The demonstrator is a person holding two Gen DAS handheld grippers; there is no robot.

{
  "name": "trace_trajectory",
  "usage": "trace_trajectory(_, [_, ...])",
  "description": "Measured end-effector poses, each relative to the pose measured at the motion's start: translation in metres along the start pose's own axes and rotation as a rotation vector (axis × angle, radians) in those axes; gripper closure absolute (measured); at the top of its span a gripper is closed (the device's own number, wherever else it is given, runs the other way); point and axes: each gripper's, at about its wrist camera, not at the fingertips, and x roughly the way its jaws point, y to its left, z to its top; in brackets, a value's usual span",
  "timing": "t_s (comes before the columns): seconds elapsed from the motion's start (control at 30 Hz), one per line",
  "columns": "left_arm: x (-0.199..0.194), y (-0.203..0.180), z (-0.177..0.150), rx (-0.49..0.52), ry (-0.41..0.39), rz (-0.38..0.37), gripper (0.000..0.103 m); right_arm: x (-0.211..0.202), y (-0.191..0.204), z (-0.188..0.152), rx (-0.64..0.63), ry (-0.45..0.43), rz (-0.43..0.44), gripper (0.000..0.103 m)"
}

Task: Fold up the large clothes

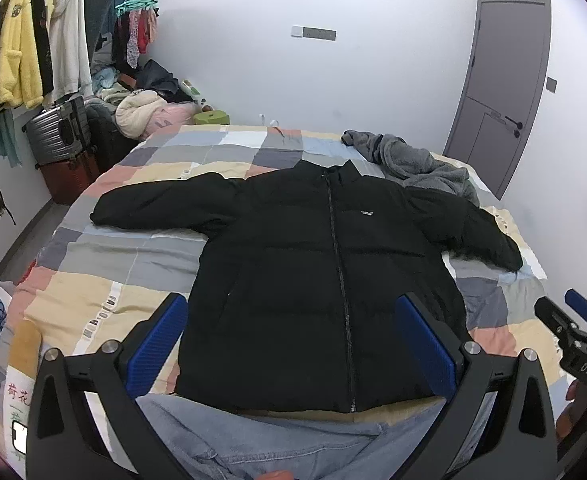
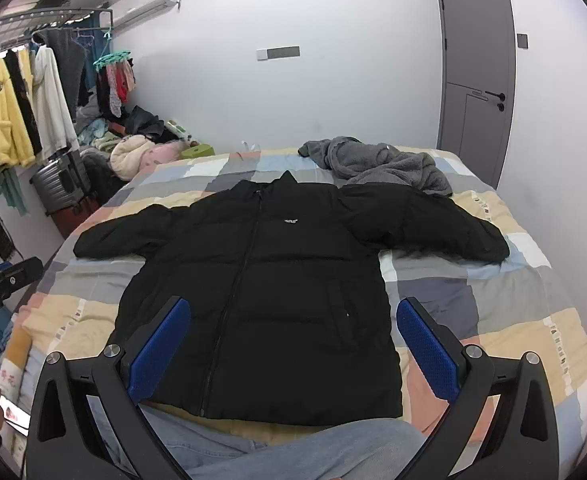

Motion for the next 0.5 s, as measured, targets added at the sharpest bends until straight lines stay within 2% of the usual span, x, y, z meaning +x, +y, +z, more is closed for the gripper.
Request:
trace_trajectory(0.2, [-0.006,-0.002,-0.002,0.014,0.008,-0.017,0.000,-0.007,-0.007,0.002,0.012,-0.028,0.011,0.000])
trace_trajectory(0.33, [-0.008,-0.021,-0.005,0.050,-0.006,0.005,0.000,-0.010,-0.009,0.000,0.011,-0.043,-0.008,0.000])
trace_trajectory(0.5, [-0.009,-0.026,-0.011,0.025,-0.011,-0.002,0.000,-0.010,-0.012,-0.006,0.002,-0.047,0.004,0.000])
